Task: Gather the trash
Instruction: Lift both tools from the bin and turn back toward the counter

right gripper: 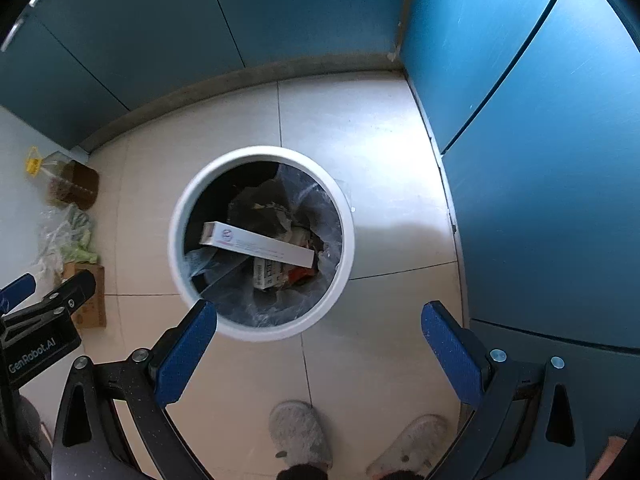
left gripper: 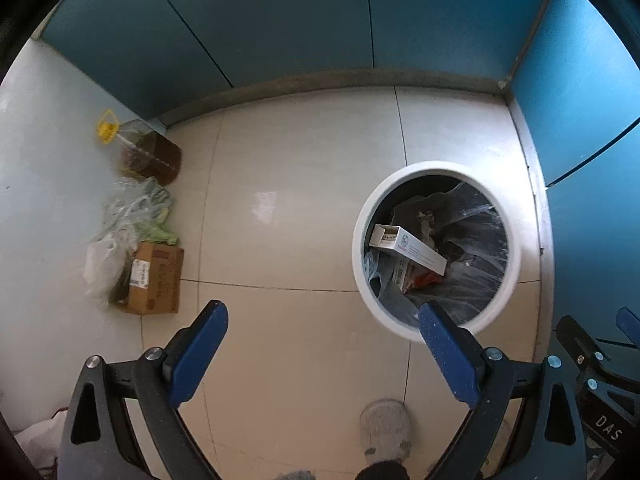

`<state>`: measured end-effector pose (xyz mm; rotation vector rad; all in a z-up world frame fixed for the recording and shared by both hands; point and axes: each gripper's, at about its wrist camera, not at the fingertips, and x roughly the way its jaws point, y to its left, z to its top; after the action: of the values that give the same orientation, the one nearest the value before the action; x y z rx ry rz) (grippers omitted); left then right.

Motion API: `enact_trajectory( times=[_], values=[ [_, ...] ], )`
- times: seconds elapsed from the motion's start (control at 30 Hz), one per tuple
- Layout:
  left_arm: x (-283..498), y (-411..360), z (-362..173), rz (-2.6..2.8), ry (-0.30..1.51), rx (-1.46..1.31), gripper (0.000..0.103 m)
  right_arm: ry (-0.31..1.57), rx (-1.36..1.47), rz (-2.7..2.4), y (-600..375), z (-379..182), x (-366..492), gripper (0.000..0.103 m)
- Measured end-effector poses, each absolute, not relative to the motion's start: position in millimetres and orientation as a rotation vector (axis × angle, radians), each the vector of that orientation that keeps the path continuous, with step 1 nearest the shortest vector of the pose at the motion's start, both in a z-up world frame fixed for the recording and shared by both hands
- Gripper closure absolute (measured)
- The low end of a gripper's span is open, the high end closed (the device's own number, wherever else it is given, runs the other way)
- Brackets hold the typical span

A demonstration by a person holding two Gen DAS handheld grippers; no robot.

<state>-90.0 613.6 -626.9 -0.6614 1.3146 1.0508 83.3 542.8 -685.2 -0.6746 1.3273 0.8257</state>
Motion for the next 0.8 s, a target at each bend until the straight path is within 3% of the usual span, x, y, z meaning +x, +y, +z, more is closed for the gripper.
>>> enact_trajectory(
  times=[0.53,0.8],
  values=[
    [-127.3,536.4,-364.5,1.05,1.196,-0.665,0.006,1.22,-0.625,0.955,492.7,-397.7,48.4,0.0],
    [-135.2,504.2,-252.4,1.074,1.128,-0.606,0.006,1.229,-0.463,1.012,444.2,-271.6,53.7,0.0]
  ],
)
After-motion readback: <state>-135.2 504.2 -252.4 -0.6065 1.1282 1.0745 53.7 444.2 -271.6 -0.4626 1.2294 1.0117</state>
